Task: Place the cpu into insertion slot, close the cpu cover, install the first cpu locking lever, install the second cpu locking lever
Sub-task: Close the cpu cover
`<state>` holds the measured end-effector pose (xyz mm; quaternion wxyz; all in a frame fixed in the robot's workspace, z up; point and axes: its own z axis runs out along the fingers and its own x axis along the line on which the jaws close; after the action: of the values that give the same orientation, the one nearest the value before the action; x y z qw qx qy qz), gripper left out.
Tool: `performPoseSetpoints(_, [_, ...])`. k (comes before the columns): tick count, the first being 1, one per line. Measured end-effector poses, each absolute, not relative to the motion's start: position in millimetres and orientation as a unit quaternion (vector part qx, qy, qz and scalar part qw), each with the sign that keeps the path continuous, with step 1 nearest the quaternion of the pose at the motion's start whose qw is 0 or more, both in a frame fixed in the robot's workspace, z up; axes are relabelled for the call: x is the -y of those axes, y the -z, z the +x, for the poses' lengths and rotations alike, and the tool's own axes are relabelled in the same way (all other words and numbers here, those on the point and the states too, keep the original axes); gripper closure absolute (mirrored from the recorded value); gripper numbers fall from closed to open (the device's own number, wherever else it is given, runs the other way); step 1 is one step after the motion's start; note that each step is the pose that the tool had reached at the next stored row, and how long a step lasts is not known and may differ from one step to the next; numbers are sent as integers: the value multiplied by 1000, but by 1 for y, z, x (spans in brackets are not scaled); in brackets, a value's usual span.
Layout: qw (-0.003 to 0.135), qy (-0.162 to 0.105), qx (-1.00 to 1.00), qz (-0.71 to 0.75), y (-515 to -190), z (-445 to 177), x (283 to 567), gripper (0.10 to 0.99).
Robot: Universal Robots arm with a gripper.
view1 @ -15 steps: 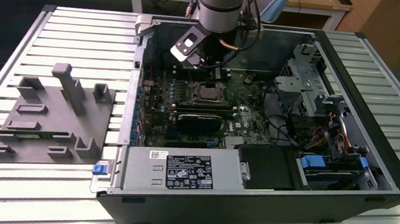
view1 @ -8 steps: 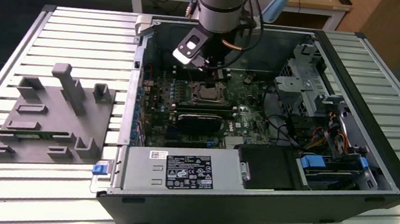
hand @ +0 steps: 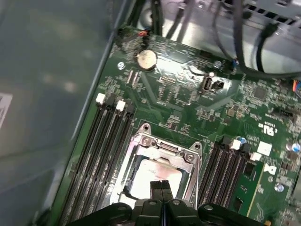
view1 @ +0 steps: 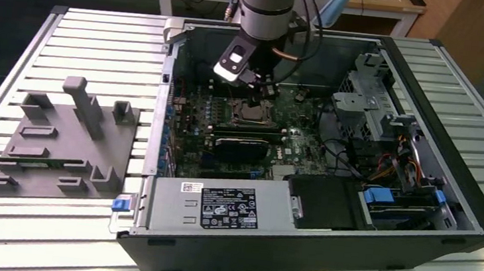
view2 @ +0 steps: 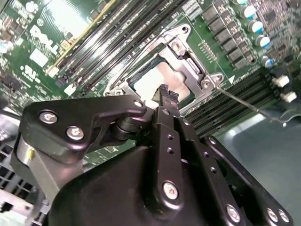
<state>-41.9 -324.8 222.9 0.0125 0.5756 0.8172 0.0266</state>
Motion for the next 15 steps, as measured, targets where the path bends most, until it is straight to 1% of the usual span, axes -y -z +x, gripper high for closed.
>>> performPoseSetpoints(15, [13,-22,-890,456,-222,-42,325,980])
